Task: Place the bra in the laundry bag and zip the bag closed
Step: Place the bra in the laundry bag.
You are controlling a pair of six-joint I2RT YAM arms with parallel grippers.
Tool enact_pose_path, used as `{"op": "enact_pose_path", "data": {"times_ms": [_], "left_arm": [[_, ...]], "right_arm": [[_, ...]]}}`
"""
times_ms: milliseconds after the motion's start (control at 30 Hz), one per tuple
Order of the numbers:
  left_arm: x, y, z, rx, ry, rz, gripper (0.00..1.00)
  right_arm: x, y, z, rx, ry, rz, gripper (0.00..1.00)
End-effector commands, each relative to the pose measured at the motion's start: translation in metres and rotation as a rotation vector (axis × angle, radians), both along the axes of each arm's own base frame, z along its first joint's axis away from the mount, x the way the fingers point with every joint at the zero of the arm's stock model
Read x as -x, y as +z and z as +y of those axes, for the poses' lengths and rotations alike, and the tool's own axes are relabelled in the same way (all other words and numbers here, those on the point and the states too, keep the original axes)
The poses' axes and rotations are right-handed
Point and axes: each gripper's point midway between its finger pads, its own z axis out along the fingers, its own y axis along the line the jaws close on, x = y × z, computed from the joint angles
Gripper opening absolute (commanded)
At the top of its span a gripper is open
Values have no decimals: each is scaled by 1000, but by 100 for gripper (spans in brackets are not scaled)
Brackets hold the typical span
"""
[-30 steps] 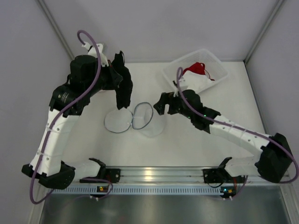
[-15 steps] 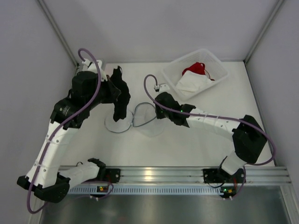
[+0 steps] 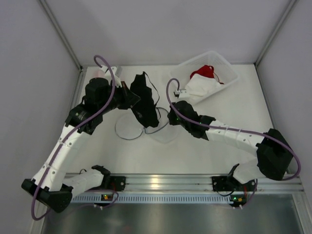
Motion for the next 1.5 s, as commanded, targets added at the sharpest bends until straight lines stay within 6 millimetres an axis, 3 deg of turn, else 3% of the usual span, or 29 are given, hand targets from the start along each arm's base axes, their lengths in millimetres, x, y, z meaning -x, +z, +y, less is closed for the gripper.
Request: {"op": "enact_pose_path", "data": {"times_ms": [0, 67, 100, 133, 200, 300, 500, 600, 733, 900, 1067, 1300, 1467], "left_arm": [[2, 12, -10, 64, -55, -102, 0], [5, -2, -7, 71, -47, -124, 0], [2, 4, -8, 98, -45, -171, 0], [4, -4, -8, 114, -42, -163, 0], [5, 3, -15, 163, -71, -209, 0], [11, -1, -24, 229, -115, -204, 0], [21, -4, -36, 254, -195, -208, 0], [22, -24, -33, 203, -192, -175, 0], [13, -76, -28, 107, -141, -53, 0], [2, -111, -33, 64, -126, 34, 0], [3, -122, -55, 89, -200, 35, 0], [10, -162, -94, 40, -290, 120, 0], [24, -144, -95, 57, -321, 82, 0]], "right_arm": [[-13, 34, 0, -135, -56, -64, 0], [-11, 32, 1, -161, -44, -55, 0], [-11, 34, 2, -179, -42, -52, 0], [-11, 37, 2, -190, -39, -52, 0], [-10, 45, 4, -212, -30, -58, 0], [-10, 49, 5, -236, -35, -63, 0], [-13, 42, 6, -247, -64, -36, 0], [-17, 46, 4, -250, -78, -32, 0], [-20, 54, 2, -264, -83, -51, 0], [-19, 57, 0, -270, -88, -56, 0], [-19, 59, 0, -291, -96, -56, 0], [-22, 62, -5, -297, -124, -71, 0], [-31, 43, -20, -216, -203, -57, 0]]}}
